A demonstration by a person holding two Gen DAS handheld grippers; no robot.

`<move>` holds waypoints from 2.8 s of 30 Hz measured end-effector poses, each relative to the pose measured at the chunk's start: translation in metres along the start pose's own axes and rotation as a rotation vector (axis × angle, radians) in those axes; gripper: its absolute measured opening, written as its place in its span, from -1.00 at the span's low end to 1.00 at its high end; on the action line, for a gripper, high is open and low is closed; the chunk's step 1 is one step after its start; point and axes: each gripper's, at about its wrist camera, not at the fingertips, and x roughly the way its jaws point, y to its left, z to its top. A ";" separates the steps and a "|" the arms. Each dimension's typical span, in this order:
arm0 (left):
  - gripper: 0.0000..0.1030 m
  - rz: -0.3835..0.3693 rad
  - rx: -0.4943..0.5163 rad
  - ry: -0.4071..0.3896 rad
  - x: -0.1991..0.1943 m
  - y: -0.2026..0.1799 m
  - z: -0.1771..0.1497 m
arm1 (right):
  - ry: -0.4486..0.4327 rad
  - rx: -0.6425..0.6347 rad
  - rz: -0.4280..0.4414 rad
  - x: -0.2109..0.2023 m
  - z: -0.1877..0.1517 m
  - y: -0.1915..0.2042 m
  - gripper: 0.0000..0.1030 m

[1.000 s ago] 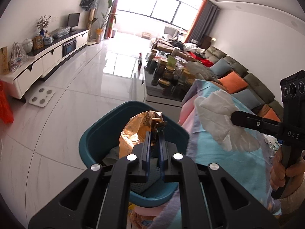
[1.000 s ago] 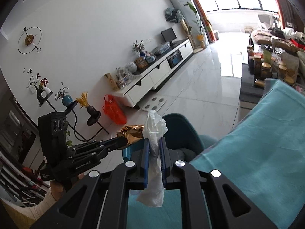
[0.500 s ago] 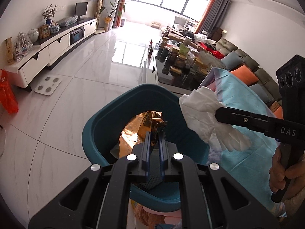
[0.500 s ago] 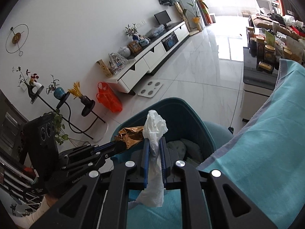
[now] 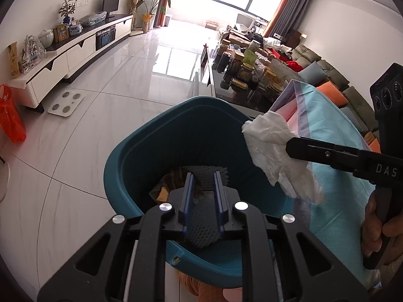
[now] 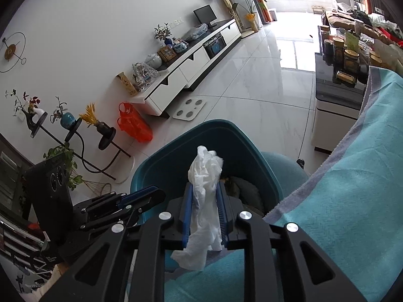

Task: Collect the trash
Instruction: 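Carry the gold foil and white tissue over the teal bin and open both tools, then move both open tools back over the table toward the remaining trash, then grasp the clear green-printed plastic bag with the left tool while the right tool grasps white tissue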

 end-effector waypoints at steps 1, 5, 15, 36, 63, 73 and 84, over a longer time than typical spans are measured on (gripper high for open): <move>-0.68 -0.002 -0.002 -0.003 0.000 0.001 -0.001 | 0.000 0.001 -0.004 0.000 -0.001 0.000 -0.58; -0.60 -0.009 -0.013 -0.023 -0.006 0.001 -0.002 | -0.004 0.006 -0.015 -0.002 -0.002 -0.003 -0.42; -0.25 -0.040 0.046 -0.094 -0.036 -0.018 -0.005 | -0.049 -0.007 -0.011 -0.030 -0.014 -0.007 -0.41; 0.35 -0.357 0.392 -0.105 -0.069 -0.182 -0.037 | -0.349 0.054 -0.181 -0.216 -0.106 -0.078 -0.10; 0.32 -0.612 0.705 0.124 -0.003 -0.397 -0.078 | -0.520 0.398 -0.452 -0.339 -0.209 -0.205 -0.10; 0.22 -0.608 0.697 0.220 0.028 -0.426 -0.083 | -0.487 0.459 -0.456 -0.329 -0.211 -0.238 -0.03; -0.41 -0.604 0.691 0.285 0.043 -0.438 -0.090 | -0.423 0.505 -0.421 -0.311 -0.199 -0.267 0.11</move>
